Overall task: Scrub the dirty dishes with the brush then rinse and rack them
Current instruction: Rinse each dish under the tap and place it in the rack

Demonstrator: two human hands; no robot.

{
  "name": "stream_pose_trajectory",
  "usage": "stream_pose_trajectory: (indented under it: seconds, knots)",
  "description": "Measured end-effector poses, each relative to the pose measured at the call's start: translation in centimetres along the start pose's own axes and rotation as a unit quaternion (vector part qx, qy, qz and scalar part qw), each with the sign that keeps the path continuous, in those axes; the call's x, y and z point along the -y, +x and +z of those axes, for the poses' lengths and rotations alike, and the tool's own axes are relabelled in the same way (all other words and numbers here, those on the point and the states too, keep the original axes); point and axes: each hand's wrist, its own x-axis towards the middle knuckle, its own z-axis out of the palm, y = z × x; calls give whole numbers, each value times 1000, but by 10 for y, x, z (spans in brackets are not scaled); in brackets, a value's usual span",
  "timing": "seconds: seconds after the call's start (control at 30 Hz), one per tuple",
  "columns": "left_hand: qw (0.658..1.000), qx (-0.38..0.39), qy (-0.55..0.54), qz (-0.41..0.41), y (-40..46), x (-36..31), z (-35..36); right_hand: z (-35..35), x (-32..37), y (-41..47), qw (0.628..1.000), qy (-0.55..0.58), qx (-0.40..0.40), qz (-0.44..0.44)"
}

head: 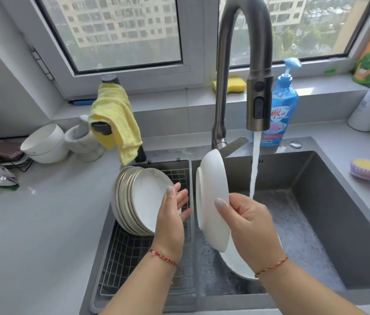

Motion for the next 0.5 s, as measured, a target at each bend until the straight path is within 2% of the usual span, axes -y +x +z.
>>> stream_pose_trajectory:
  seconds: [0.13,0.27,0.5]
  knots:
    - [998,-52,-26,25,4,1,-32,19,22,18,998,56,19,-16]
    - [994,-83,-56,38,6,0,-56,55,23,37,998,38,51,-8]
    - [996,-67,-44,37,14,-3,-83,119,3,62,991,-24,91,95]
